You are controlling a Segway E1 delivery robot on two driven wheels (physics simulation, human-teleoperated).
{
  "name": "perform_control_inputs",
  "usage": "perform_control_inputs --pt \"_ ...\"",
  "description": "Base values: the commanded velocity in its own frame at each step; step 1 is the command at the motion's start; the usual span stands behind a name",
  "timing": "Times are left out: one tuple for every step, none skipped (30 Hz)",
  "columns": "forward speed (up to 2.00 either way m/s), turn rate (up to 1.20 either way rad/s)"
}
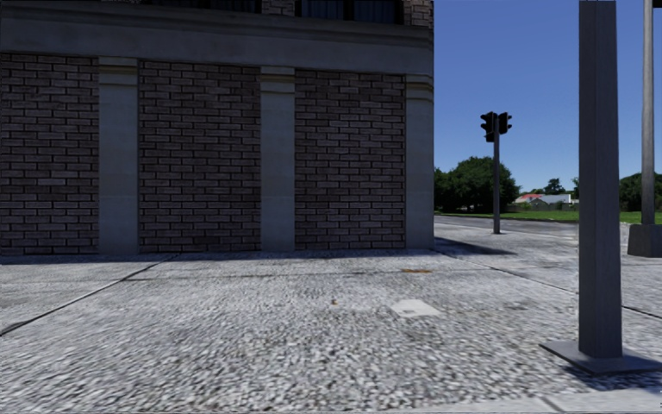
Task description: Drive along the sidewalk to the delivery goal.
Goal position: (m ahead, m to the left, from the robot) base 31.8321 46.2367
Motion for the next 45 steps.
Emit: perform_control_inputs --pt "1.94 -0.45" --pt "1.94 -0.51" --pt "1.94 -0.51" --pt "1.94 -0.54" --pt "1.94 -0.57" --pt "1.94 -0.58" --pt "1.94 -0.58" --pt "1.94 -0.58" --pt "1.94 -0.58" --pt "1.94 -0.58" --pt "1.94 -0.58" --pt "1.94 -0.59" --pt "1.94 -0.59" --pt "1.94 -0.59" --pt "1.94 -0.59" --pt "1.94 -0.59" --pt "1.94 -0.59" --pt "1.92 -0.59" --pt "1.92 -0.59" --pt "1.92 -0.59" --pt "1.92 -0.59" --pt "1.92 -0.59" --pt "1.92 -0.59" --pt "1.92 -0.59" --pt "1.92 -0.59" --pt "1.92 -0.59" --pt "1.92 -0.59" --pt "1.92 -0.59" --pt "1.92 -0.59" --pt "1.92 -0.59" --pt "1.92 -0.59" --pt "1.92 -0.59" --pt "1.92 -0.59" --pt "1.92 -0.59" --pt "1.92 -0.59" --pt "1.92 -0.59" --pt "1.92 -0.59" --pt "1.92 -0.59" --pt "1.92 -0.59" --pt "1.92 -0.59" --pt "1.92 -0.59" --pt "1.92 -0.59" --pt "1.92 -0.59" --pt "1.92 -0.59" --pt "1.92 -0.59"
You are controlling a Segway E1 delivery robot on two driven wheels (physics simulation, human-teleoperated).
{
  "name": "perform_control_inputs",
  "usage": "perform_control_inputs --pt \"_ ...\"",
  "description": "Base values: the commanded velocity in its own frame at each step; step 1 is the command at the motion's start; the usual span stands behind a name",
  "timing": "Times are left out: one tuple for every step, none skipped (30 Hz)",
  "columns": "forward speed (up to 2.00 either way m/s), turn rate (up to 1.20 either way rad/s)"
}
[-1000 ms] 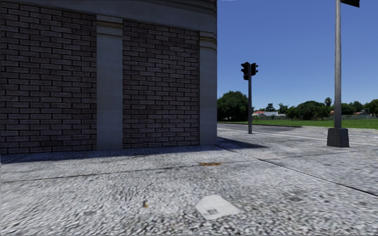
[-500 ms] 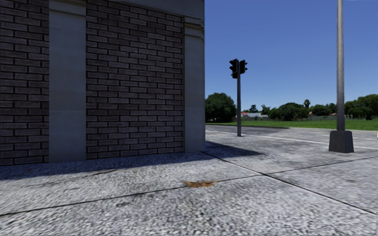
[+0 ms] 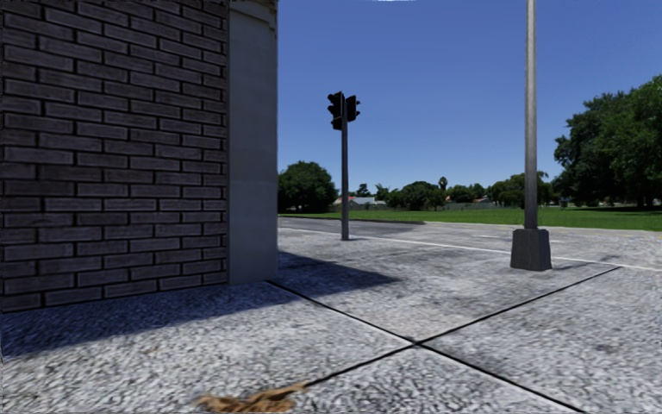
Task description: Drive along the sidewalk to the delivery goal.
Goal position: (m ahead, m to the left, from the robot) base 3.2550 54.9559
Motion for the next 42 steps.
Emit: perform_control_inputs --pt "1.92 -0.59" --pt "1.92 -0.59" --pt "1.92 -0.59" --pt "1.92 -0.59" --pt "1.92 -0.58" --pt "1.92 -0.50" --pt "1.92 -0.38" --pt "1.92 -0.38" --pt "1.92 -0.31" --pt "1.92 -0.29" --pt "1.92 -0.28" --pt "1.92 -0.28" --pt "1.92 -0.28" --pt "1.92 -0.25" --pt "1.92 0.00" --pt "1.92 0.00" --pt "1.92 0.00" --pt "1.92 0.00" --pt "1.92 0.00" --pt "1.92 0.00" --pt "1.92 0.00" --pt "1.92 0.00" --pt "1.92 0.00" --pt "1.92 0.00" --pt "1.92 0.00" --pt "1.92 0.00" --pt "1.92 0.00" --pt "1.92 0.00" --pt "1.92 0.00" --pt "1.92 0.00" --pt "1.92 0.00" --pt "1.92 0.00" --pt "1.92 0.00" --pt "1.92 0.00" --pt "1.92 0.00" --pt "1.92 -0.36" --pt "1.92 -0.41" --pt "1.92 -0.43" --pt "1.92 -0.43" --pt "1.92 -0.43" --pt "1.92 -0.43" --pt "1.92 -0.43"
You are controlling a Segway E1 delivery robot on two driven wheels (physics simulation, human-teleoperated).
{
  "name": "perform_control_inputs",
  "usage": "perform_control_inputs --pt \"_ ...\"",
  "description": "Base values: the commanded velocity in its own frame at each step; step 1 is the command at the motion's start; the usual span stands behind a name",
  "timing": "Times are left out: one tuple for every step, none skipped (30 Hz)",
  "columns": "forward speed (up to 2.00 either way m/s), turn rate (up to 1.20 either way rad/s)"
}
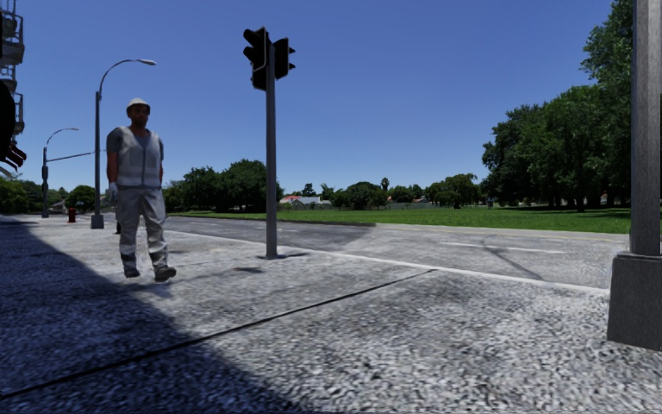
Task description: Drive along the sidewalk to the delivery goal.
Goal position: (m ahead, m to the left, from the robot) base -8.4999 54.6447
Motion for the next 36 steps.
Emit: perform_control_inputs --pt "1.92 -0.43" --pt "1.92 -0.43" --pt "1.92 -0.25" --pt "1.92 -0.25" --pt "1.92 0.00" --pt "1.92 0.00" --pt "1.92 0.00" --pt "1.92 0.00" --pt "1.92 0.00" --pt "1.92 0.00" --pt "1.92 0.00" --pt "1.92 0.00" --pt "1.92 0.00" --pt "1.92 0.00" --pt "1.92 0.00" --pt "1.92 0.00" --pt "1.92 0.00" --pt "1.92 0.00" --pt "1.92 0.00" --pt "1.92 0.00" --pt "1.92 0.00" --pt "1.92 0.00" --pt "1.92 0.00" --pt "1.92 0.00" --pt "1.92 0.00" --pt "1.92 0.00" --pt "1.92 0.00" --pt "1.92 0.00" --pt "1.92 0.00" --pt "1.92 0.07" --pt "1.91 0.29" --pt "1.91 0.29" --pt "1.89 0.46" --pt "1.86 0.61" --pt "1.81 0.69" --pt "1.81 0.69"
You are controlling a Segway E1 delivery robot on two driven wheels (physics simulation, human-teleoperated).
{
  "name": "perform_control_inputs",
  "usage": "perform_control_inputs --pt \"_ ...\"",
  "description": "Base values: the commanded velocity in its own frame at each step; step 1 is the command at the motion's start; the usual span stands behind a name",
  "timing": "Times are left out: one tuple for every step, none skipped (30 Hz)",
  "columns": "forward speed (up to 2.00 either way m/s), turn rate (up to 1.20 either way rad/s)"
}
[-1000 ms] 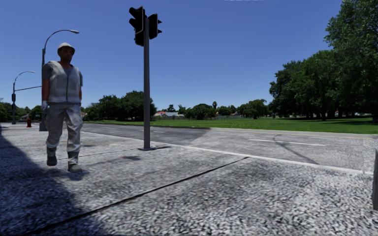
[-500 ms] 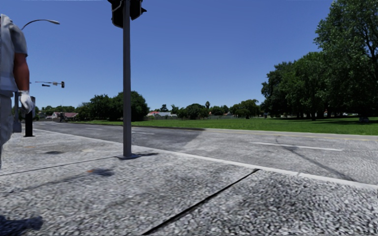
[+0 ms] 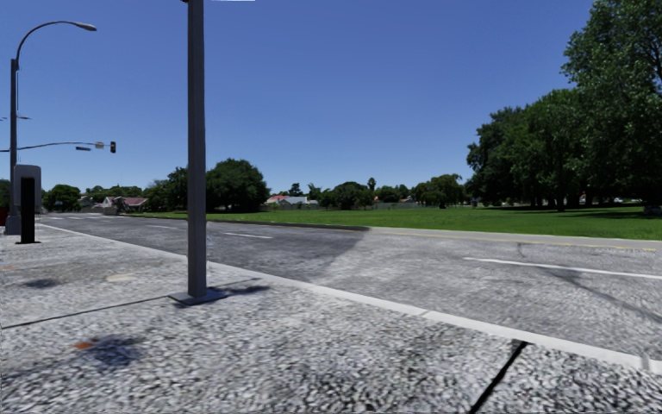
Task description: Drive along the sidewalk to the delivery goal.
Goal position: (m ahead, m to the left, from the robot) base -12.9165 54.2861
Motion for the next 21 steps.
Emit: perform_control_inputs --pt "1.77 0.74" --pt "1.66 0.75" --pt "1.50 0.76" --pt "1.50 0.76" --pt "1.21 0.76" --pt "0.94 0.76" --pt "0.82 0.76" --pt "0.82 0.76" --pt "0.78 0.76" --pt "0.77 0.76" --pt "0.76 0.76" --pt "0.76 0.76" --pt "0.76 0.76" --pt "0.76 0.76" --pt "0.76 0.76" --pt "0.76 0.76" --pt "0.76 0.76" --pt "0.76 0.76" --pt "0.76 0.76" --pt "0.76 0.76" --pt "0.75 0.76"
